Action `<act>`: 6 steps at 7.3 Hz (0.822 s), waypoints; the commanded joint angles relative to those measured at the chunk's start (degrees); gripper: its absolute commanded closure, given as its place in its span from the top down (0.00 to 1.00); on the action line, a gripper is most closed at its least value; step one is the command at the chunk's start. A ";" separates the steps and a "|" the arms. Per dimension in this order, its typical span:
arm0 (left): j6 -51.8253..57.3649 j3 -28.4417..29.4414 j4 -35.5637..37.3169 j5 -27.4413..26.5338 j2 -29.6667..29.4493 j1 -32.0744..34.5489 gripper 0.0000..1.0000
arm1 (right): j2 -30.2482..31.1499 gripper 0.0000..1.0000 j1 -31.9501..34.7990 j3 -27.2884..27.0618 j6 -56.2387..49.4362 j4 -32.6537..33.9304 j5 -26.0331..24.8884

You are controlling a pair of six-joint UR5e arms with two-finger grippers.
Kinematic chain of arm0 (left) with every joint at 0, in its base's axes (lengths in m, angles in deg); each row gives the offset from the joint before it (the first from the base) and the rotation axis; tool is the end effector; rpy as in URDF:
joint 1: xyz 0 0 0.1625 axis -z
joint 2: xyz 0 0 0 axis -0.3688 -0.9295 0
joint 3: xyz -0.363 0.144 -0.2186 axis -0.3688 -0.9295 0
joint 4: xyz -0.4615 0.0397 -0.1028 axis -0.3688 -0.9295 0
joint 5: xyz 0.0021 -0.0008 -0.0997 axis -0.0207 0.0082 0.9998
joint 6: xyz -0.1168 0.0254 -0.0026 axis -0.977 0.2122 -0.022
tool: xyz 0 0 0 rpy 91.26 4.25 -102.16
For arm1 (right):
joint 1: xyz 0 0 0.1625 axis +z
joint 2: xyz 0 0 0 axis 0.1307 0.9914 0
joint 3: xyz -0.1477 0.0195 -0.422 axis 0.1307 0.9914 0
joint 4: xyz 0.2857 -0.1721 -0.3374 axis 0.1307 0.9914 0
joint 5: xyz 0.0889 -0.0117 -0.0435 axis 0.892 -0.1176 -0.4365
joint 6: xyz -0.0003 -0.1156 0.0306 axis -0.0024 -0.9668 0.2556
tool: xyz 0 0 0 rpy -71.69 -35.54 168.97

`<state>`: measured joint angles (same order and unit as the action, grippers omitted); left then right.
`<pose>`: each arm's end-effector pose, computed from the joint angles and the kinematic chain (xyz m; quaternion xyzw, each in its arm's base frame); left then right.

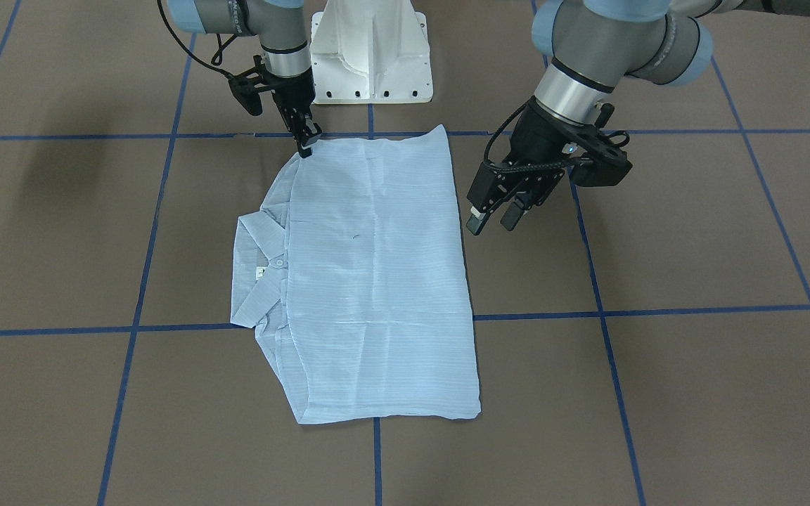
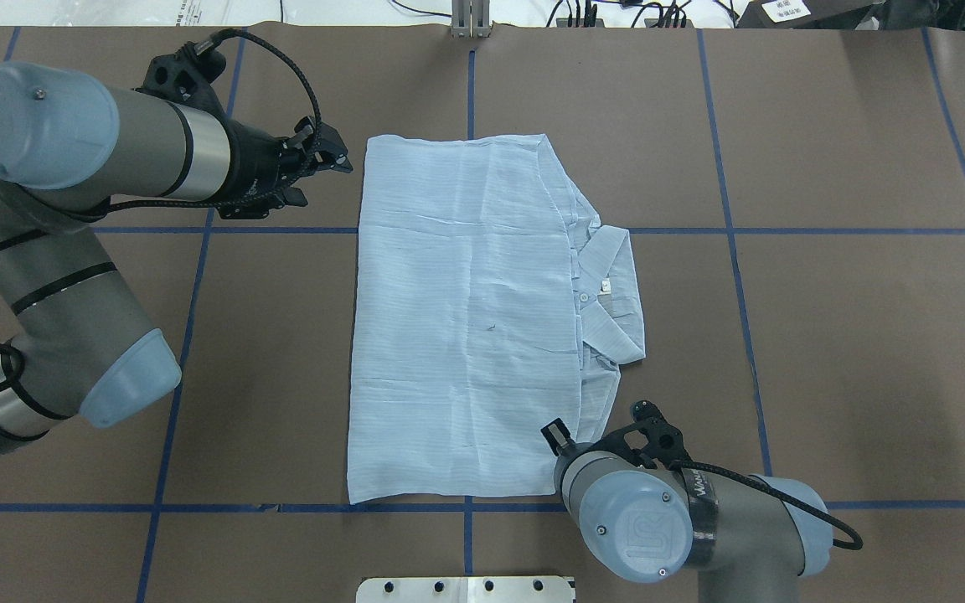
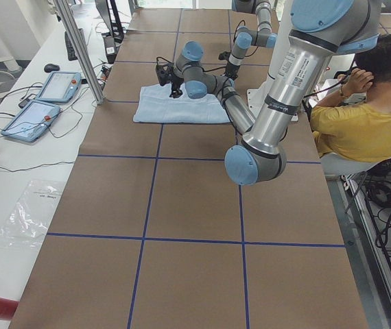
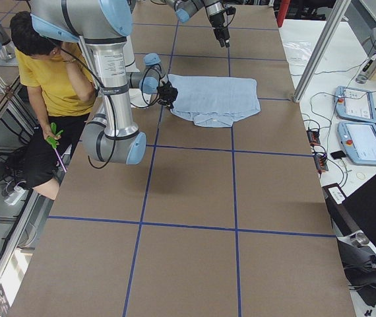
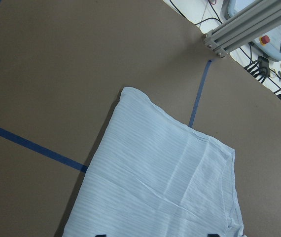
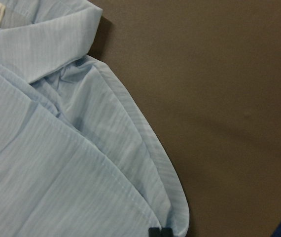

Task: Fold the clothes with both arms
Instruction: 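Lower the right gripper to the shirt's near corner and grasp it, then move the left gripper to the other near corner of the shirt and grasp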

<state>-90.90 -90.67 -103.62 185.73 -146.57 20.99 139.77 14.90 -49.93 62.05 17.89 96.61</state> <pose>0.4274 -0.5323 0.1895 0.0784 0.5705 -0.2625 0.7743 -0.6242 -0.2361 0.2833 -0.0753 -0.3931 0.4827 0.7790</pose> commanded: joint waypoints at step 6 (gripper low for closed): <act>-15.01 -3.97 0.26 -13.25 6.41 -20.62 0.74 | 0.66 0.00 0.26 -4.54 -0.86 5.01 0.32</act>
<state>-102.38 -93.99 -103.51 176.77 -141.65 5.91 140.39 15.15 -54.41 61.37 22.82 96.91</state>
